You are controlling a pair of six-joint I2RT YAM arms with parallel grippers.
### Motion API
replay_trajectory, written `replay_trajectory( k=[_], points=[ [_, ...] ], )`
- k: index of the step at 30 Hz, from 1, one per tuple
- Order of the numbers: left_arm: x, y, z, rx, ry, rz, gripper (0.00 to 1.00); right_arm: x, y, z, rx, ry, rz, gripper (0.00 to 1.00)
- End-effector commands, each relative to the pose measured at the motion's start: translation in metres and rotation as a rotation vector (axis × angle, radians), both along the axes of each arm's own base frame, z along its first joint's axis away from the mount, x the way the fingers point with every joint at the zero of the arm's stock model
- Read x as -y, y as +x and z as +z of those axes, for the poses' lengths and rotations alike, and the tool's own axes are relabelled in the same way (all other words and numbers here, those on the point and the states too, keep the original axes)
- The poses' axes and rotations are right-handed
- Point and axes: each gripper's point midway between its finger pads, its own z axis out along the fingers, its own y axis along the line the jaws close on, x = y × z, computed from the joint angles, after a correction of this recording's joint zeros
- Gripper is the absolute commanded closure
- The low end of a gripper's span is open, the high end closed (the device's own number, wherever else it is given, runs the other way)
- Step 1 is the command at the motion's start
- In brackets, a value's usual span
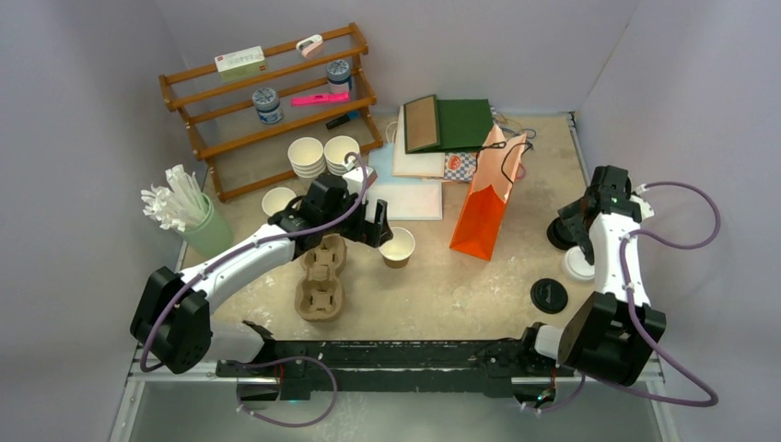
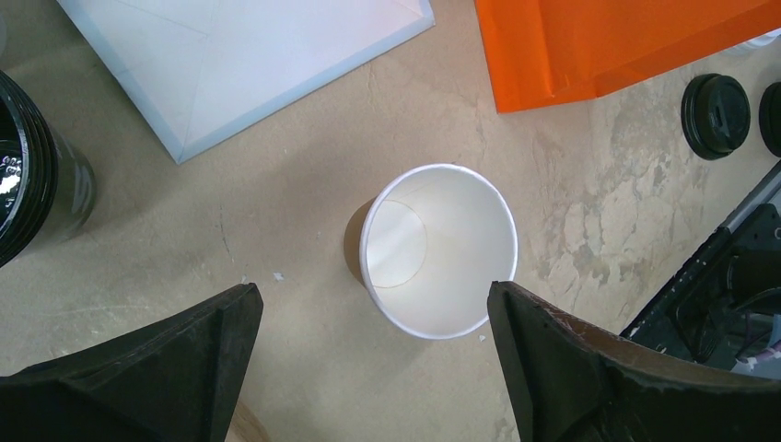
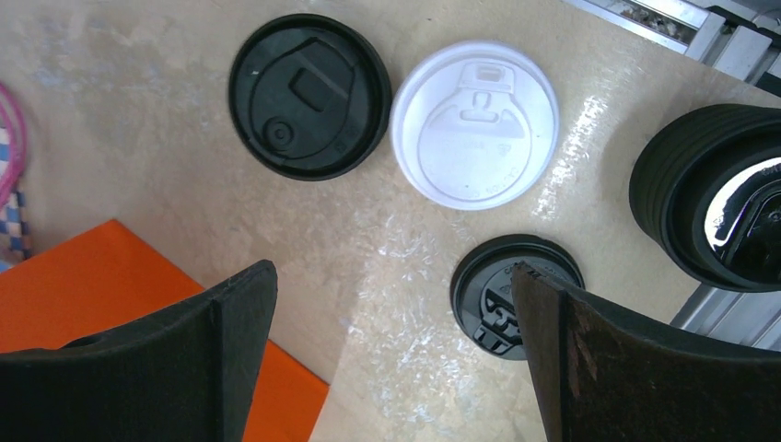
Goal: Pack the takeout coffee
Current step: Pick up the cup lid.
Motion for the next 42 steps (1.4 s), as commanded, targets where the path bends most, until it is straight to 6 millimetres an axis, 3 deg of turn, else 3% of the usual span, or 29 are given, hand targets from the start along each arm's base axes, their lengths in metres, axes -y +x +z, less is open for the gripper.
replay_trajectory(
  k=[1,9,15,22,42],
  points=[
    [0.010,0.005,0.021,0.065,-0.069,-0.015,0.00,0.009,-0.010,-0.009,-0.022,-0.029,-0.006,0.01],
    [0.017,0.005,0.026,0.062,-0.133,-0.010,0.02,0.019,-0.006,-0.033,-0.042,0.005,0.029,0.01],
    [0.012,0.009,0.037,0.083,-0.147,0.038,0.00,0.018,0.010,-0.047,0.015,0.039,0.110,0.02],
    [0.009,0.006,0.038,0.098,-0.112,0.015,0.00,0.029,0.010,-0.060,0.040,0.063,0.087,0.02],
    [0.022,0.007,0.024,0.032,-0.103,-0.029,0.00,0.052,-0.027,-0.074,-0.087,0.036,-0.065,0.02]
  ],
)
